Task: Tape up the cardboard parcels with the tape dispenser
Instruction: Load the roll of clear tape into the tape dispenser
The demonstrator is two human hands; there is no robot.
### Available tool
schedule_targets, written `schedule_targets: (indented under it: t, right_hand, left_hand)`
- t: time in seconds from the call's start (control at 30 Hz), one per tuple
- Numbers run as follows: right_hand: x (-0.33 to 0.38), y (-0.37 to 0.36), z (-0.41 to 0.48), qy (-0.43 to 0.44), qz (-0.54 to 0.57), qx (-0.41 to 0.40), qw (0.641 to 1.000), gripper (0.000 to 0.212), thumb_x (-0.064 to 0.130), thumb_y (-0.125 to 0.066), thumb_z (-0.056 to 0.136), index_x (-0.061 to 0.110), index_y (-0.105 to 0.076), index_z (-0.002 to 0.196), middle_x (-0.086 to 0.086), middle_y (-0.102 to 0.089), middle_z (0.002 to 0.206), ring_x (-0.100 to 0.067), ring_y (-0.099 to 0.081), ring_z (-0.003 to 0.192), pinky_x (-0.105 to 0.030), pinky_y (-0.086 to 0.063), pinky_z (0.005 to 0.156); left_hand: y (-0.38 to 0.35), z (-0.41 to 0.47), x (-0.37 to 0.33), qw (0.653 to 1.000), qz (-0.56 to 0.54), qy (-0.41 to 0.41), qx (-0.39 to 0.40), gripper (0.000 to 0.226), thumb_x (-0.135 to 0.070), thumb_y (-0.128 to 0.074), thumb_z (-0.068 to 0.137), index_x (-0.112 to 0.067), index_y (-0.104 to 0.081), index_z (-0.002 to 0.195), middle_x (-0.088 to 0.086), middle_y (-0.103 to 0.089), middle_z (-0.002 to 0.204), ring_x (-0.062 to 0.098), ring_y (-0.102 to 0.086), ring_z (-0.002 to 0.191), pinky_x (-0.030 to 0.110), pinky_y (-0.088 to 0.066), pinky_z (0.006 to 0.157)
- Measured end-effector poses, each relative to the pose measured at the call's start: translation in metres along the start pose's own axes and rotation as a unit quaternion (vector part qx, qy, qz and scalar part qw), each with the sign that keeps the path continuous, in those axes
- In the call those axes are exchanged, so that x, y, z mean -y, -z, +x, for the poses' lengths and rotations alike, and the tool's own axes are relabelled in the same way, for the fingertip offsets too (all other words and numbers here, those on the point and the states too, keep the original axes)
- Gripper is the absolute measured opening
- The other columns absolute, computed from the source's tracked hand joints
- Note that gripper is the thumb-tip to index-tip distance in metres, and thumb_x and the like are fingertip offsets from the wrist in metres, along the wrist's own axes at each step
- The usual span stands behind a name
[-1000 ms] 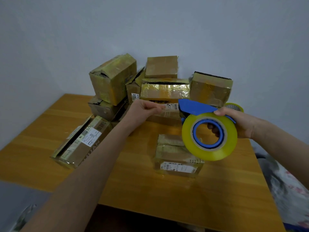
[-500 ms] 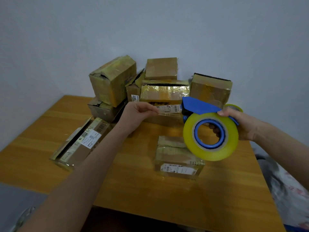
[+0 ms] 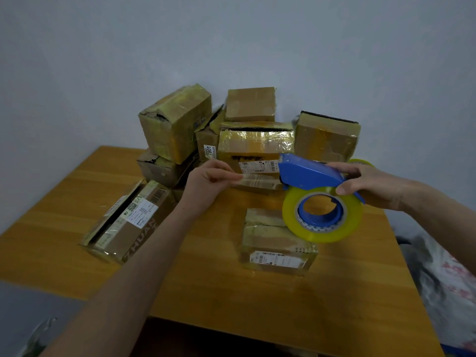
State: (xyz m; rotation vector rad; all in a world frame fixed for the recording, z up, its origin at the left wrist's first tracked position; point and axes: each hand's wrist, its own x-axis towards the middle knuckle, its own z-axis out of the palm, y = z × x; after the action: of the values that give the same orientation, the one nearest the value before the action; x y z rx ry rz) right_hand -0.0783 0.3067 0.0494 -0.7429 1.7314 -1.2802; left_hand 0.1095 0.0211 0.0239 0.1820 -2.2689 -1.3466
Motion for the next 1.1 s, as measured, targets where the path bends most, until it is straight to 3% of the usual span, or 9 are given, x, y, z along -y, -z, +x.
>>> schedule_targets:
  t: [0.2, 0.4, 0.47, 0.53, 0.7, 0.83, 0.9, 0.97, 1.1]
  right_hand:
    - [-0.009, -0.001, 0.001, -0.017, 0.080, -0.015, 0.997, 0.064, 0.022, -0.072, 0.062, 0.016, -0.062, 0.125, -0.014, -0.071, 0.106, -0.025, -0.071, 0.084, -0.032, -0.059, 0.068]
    - [-0.015, -0.005, -0.001, -0.029, 0.120, -0.058, 0.991, 0.043, 0.028, -0.078, 0.056, 0.013, -0.073, 0.096, -0.009, -0.074, 0.083, -0.018, -0.070, 0.065, -0.027, -0.056, 0.055]
    - [-0.016, -0.006, -0.001, -0.020, 0.095, -0.060, 0.993, 0.071, 0.039, -0.085, 0.045, 0.014, -0.069, 0.110, -0.011, -0.074, 0.098, -0.022, -0.071, 0.079, -0.029, -0.058, 0.063]
    - [-0.015, -0.006, -0.003, -0.015, 0.080, -0.052, 0.995, 0.094, 0.047, -0.092, 0.034, 0.015, -0.065, 0.119, -0.013, -0.072, 0.107, -0.025, -0.070, 0.088, -0.030, -0.059, 0.069]
    - [-0.014, -0.007, -0.005, -0.021, 0.072, -0.039, 0.996, 0.101, 0.053, -0.093, 0.029, 0.016, -0.064, 0.119, -0.013, -0.072, 0.107, -0.023, -0.072, 0.086, -0.030, -0.059, 0.067]
    - [-0.014, -0.007, -0.002, -0.050, 0.057, -0.054, 0.996, 0.105, 0.052, -0.093, 0.028, 0.011, -0.063, 0.120, -0.015, -0.070, 0.110, -0.030, -0.067, 0.091, -0.040, -0.055, 0.080]
    - [-0.015, -0.008, 0.000, -0.072, 0.058, -0.060, 0.994, 0.092, 0.045, -0.091, 0.042, 0.006, -0.061, 0.120, -0.017, -0.070, 0.107, -0.031, -0.066, 0.090, -0.042, -0.054, 0.081]
    - [-0.015, -0.009, 0.000, -0.083, 0.072, -0.055, 0.992, 0.067, 0.032, -0.082, 0.060, 0.004, -0.062, 0.117, -0.014, -0.073, 0.097, -0.025, -0.070, 0.078, -0.037, -0.060, 0.067]
    - [-0.017, -0.011, 0.000, -0.090, 0.115, -0.060, 0.987, 0.041, 0.030, -0.066, 0.069, 0.007, -0.063, 0.103, -0.008, -0.074, 0.078, -0.018, -0.070, 0.062, -0.027, -0.055, 0.051]
  left_hand:
    - [-0.004, 0.000, -0.004, 0.999, -0.016, 0.022, -0.022, 0.021, -0.007, -0.070, 0.082, -0.023, -0.073, 0.095, 0.001, -0.063, 0.082, 0.006, -0.056, 0.076, 0.017, -0.050, 0.073]
    - [-0.010, 0.001, -0.014, 0.999, -0.013, -0.020, -0.031, 0.020, -0.007, -0.070, 0.081, -0.019, -0.072, 0.098, -0.007, -0.057, 0.097, -0.005, -0.052, 0.088, 0.013, -0.047, 0.079]
    - [-0.011, 0.003, -0.015, 0.999, -0.021, -0.026, -0.028, 0.019, -0.005, -0.070, 0.082, -0.015, -0.072, 0.098, -0.010, -0.058, 0.109, -0.002, -0.053, 0.094, 0.015, -0.048, 0.082]
    - [-0.010, 0.004, -0.015, 0.999, -0.033, -0.022, -0.016, 0.018, -0.005, -0.069, 0.082, -0.013, -0.073, 0.098, -0.008, -0.065, 0.108, 0.003, -0.059, 0.095, 0.018, -0.050, 0.082]
    - [-0.007, 0.003, -0.008, 0.998, -0.053, 0.022, 0.005, 0.016, -0.009, -0.069, 0.084, -0.014, -0.074, 0.098, -0.010, -0.074, 0.084, 0.005, -0.068, 0.087, 0.017, -0.052, 0.077]
    - [-0.014, 0.002, -0.005, 0.998, -0.046, 0.049, 0.000, 0.018, -0.009, -0.067, 0.085, -0.018, -0.072, 0.100, -0.017, -0.070, 0.073, -0.001, -0.066, 0.075, 0.013, -0.051, 0.071]
    - [-0.016, 0.002, -0.003, 0.997, -0.041, 0.067, -0.010, 0.018, -0.010, -0.068, 0.085, -0.019, -0.071, 0.100, -0.016, -0.068, 0.067, -0.001, -0.064, 0.067, 0.014, -0.051, 0.067]
    - [-0.017, 0.003, -0.001, 0.996, -0.035, 0.078, -0.022, 0.014, -0.011, -0.070, 0.083, -0.017, -0.072, 0.096, -0.013, -0.067, 0.063, 0.001, -0.062, 0.062, 0.015, -0.053, 0.067]
    - [-0.019, 0.005, 0.002, 0.993, -0.028, 0.107, -0.027, 0.008, -0.012, -0.068, 0.086, -0.013, -0.074, 0.090, -0.008, -0.069, 0.068, 0.004, -0.059, 0.061, 0.020, -0.055, 0.069]
